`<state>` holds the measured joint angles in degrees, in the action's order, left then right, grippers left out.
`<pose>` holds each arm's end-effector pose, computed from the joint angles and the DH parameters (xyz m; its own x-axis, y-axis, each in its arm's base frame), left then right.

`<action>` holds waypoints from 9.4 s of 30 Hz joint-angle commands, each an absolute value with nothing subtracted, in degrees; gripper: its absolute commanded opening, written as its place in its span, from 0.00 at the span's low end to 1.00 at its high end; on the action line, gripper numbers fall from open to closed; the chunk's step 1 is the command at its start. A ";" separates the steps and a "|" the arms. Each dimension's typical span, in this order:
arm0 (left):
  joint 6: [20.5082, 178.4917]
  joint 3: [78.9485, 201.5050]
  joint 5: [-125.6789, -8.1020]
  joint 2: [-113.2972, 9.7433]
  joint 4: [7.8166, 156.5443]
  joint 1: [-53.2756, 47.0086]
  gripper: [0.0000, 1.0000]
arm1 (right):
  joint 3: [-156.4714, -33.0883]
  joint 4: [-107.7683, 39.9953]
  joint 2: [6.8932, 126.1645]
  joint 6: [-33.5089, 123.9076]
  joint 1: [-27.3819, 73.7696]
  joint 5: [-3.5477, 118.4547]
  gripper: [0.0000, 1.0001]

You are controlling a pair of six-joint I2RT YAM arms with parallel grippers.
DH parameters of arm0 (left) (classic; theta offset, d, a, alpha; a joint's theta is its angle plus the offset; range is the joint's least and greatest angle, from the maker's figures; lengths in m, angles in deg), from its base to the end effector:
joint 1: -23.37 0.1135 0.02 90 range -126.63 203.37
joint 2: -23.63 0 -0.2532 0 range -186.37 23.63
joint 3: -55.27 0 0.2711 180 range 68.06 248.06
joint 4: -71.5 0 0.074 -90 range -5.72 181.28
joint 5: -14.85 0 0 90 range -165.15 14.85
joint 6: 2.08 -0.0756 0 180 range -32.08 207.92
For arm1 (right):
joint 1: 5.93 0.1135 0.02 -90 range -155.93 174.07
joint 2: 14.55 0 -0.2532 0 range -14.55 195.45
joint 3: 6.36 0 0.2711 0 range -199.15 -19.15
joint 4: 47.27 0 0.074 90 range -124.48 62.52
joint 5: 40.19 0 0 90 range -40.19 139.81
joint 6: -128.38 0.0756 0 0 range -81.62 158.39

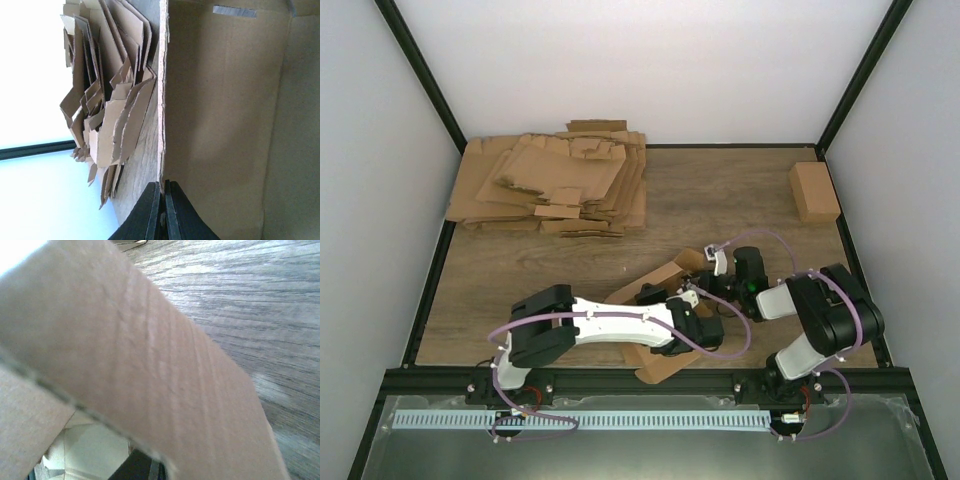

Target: Fold the paper box

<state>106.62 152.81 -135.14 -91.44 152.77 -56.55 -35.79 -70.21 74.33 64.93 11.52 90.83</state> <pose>0.1290 -0.3515 0.1507 -0.3291 0.9354 -0.1295 0.4329 0.2713 0.8596 0.2314 0.1248 0.0552 -0.8338 0.0914 -0.5445 -0.3989 0.5821 0.7086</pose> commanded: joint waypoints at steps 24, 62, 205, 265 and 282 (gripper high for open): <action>106.72 154.75 -137.73 -93.75 153.25 -57.69 0.04 | -35.93 -57.31 56.41 66.57 11.96 84.48 0.21; 106.35 154.64 -137.64 -92.87 152.94 -56.96 0.04 | -35.24 4.67 19.79 88.94 12.61 91.79 0.56; 86.21 147.61 -134.86 -78.01 130.83 -38.80 0.04 | -54.59 -56.73 82.03 85.43 10.35 86.27 0.22; 88.00 144.73 -132.67 -72.33 129.89 -40.00 0.04 | -56.42 -58.32 84.49 77.72 8.19 86.80 0.01; 88.07 144.91 -133.46 -76.94 129.71 -43.86 0.04 | -53.08 -59.64 82.27 74.39 8.22 88.48 0.01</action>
<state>86.58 144.07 -131.88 -74.93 129.43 -42.35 -54.78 -58.69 83.86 76.30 8.77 88.77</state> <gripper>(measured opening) 0.041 0.010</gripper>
